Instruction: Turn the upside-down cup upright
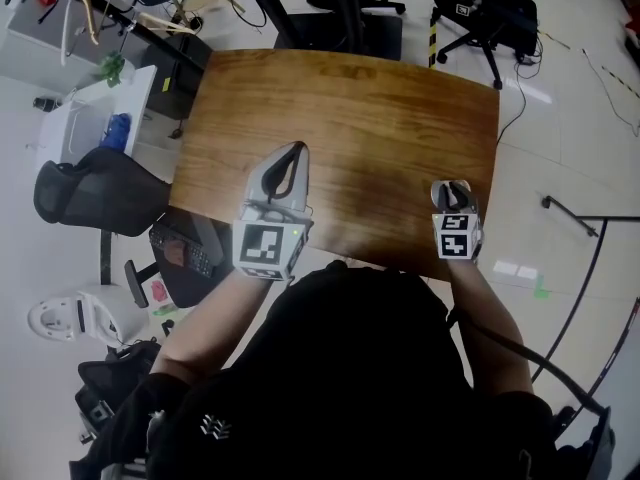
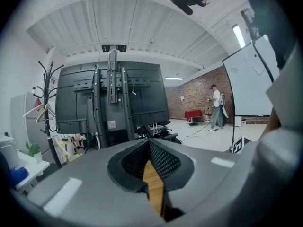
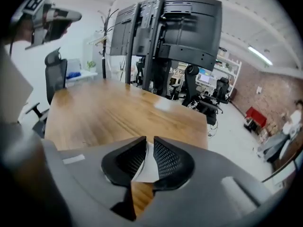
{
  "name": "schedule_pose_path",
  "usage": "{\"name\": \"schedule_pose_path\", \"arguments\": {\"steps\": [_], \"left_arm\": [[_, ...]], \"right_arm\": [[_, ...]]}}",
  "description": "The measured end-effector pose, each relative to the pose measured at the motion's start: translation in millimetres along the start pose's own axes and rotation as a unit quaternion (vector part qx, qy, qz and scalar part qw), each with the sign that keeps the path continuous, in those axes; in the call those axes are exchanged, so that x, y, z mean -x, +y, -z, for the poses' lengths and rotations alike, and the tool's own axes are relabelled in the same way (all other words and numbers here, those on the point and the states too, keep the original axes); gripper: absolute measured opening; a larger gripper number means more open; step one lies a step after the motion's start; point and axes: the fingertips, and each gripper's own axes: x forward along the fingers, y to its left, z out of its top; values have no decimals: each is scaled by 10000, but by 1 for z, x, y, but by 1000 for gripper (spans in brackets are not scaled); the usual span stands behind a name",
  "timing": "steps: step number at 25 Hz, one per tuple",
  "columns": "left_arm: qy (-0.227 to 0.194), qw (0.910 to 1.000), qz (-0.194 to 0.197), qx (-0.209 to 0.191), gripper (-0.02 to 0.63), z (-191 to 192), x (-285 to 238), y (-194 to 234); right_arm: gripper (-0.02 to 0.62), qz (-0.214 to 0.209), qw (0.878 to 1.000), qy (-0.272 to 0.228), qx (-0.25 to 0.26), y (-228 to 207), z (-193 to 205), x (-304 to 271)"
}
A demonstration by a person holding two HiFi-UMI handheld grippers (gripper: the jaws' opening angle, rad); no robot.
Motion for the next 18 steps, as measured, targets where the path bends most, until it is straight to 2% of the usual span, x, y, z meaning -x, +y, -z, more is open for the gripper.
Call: {"name": "schedule_pose_path", "arguments": {"steps": [3, 5, 12, 14, 18], "left_arm": [[-27, 9999, -80, -105, 0, -4, 5, 5], [-39, 9998, -107, -142, 0, -6, 8, 7], [-19, 9997, -185, -145, 0, -6, 13, 16], [-44, 9997, -183, -145, 0, -8, 11, 15], [-109, 9997, -130, -177, 0, -13, 8, 10]], "right_arm": [[60, -235, 9958, -248, -852, 5, 11, -11], [60, -295, 9919, -455, -1147, 3, 14, -13], [61, -481, 9879, -689, -1307, 5, 6, -15], [86, -654, 9854, -771, -1368, 5, 5, -13], [101, -715, 9801, -1146, -1456, -12, -2, 6]]}}
